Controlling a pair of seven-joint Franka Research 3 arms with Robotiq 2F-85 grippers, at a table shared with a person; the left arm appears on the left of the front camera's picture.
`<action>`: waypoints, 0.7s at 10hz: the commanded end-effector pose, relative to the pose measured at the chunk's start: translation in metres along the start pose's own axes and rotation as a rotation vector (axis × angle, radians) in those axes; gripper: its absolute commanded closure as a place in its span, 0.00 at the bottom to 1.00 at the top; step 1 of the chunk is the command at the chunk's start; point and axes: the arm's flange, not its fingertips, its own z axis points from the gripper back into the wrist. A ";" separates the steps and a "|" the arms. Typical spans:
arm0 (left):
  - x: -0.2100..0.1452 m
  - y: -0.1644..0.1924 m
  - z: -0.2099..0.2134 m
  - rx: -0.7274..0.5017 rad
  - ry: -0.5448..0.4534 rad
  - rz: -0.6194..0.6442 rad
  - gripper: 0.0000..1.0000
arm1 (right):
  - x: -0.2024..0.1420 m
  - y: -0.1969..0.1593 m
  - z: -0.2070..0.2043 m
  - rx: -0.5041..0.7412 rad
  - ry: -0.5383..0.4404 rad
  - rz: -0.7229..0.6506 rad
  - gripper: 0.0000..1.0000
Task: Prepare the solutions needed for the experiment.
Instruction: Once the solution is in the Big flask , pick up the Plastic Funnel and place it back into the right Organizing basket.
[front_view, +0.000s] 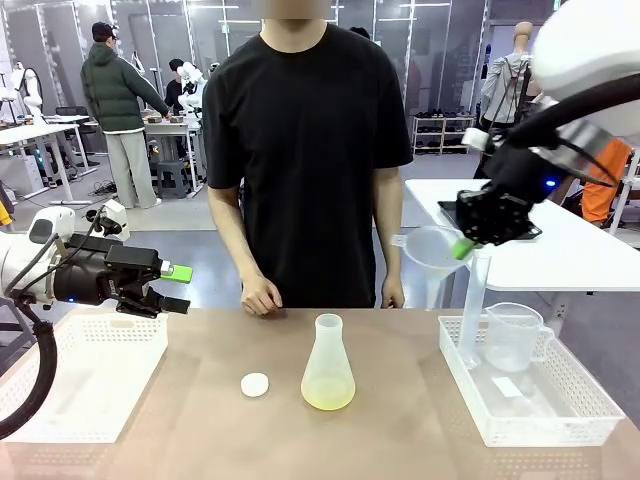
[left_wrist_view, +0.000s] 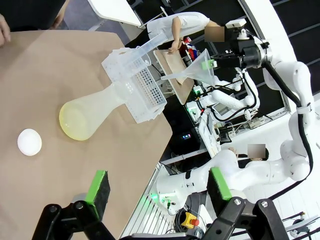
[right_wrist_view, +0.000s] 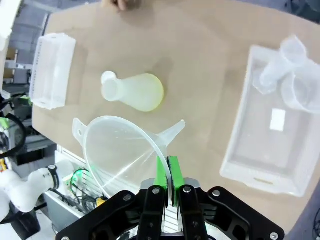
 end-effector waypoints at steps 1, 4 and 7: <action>0.002 -0.002 -0.002 -0.023 -0.017 0.013 0.00 | -0.023 -0.018 0.010 -0.006 -0.041 -0.102 1.00; 0.002 -0.002 -0.002 -0.023 -0.017 0.013 0.00 | -0.047 -0.049 0.021 0.042 -0.114 -0.178 1.00; 0.002 -0.002 -0.002 -0.023 -0.017 0.013 0.00 | -0.032 -0.046 0.020 -0.005 -0.047 -0.136 1.00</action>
